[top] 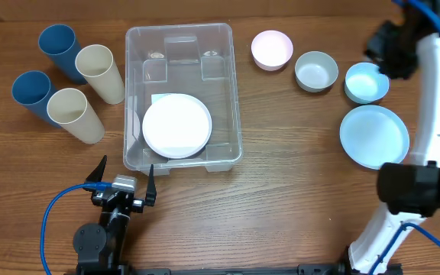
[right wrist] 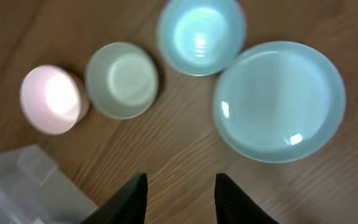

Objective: Pack container
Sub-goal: 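Release the white plate and move the right gripper to the light-blue plate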

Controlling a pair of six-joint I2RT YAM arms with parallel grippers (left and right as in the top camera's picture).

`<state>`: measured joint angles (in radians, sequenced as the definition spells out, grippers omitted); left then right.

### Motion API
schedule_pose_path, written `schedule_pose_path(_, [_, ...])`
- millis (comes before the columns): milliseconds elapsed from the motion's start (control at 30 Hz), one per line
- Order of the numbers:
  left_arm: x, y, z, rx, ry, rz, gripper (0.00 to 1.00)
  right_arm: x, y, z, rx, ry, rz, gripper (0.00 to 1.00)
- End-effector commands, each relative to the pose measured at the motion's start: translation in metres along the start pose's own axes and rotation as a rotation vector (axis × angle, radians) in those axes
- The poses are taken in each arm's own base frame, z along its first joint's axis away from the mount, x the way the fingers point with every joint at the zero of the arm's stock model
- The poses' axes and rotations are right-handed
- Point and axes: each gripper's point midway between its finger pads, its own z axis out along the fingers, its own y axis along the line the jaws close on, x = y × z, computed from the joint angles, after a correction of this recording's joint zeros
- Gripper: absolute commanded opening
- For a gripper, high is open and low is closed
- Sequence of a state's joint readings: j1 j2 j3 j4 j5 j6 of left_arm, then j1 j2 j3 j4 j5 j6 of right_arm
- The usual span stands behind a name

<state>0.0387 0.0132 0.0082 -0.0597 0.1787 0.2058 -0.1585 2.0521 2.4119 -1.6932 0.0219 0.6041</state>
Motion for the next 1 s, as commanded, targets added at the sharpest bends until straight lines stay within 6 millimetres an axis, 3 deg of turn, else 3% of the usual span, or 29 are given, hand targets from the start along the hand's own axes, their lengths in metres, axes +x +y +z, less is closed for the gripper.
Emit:
schedule_pose_path(0, [-0.001, -0.001, 0.000, 0.002, -0.006, 0.001, 1.00, -0.012, -0.062, 0.026, 0.105, 0.075, 0.200, 0.33])
schedule_pose_path(100, [-0.001, -0.001, 0.000, 0.002, -0.006, 0.001, 1.00, -0.001, -0.111, 0.067, 0.209, 0.188, 0.299, 0.32])
schedule_pose_path(267, [-0.001, -0.001, 0.000, 0.002, -0.006, 0.001, 1.00, 0.039, -0.155, 0.132, 0.313, 0.330, 0.354, 0.40])
schedule_pose_path(467, [-0.001, -0.001, 0.000, 0.002, -0.006, 0.001, 1.00, 0.083, -0.179, 0.182, 0.359, 0.403, 0.353, 0.49])
schedule_pose_path(633, [-0.001, -0.001, 0.000, 0.002, -0.006, 0.001, 1.00, 0.100, -0.187, 0.198, 0.370, 0.421, 0.354, 0.48])
schedule_pose_path(767, [-0.001, -0.001, 0.000, 0.002, -0.006, 0.001, 1.00, 0.110, -0.192, 0.215, 0.359, 0.411, 0.354, 0.14])
schedule_pose_path(833, [-0.001, -0.001, 0.000, 0.002, -0.006, 0.001, 1.00, 0.119, -0.197, 0.225, 0.358, 0.409, 0.354, 0.04])
schedule_pose_path(967, [-0.001, -0.001, 0.000, 0.002, -0.006, 0.001, 1.00, 0.129, -0.198, 0.233, 0.354, 0.414, 0.319, 0.04])
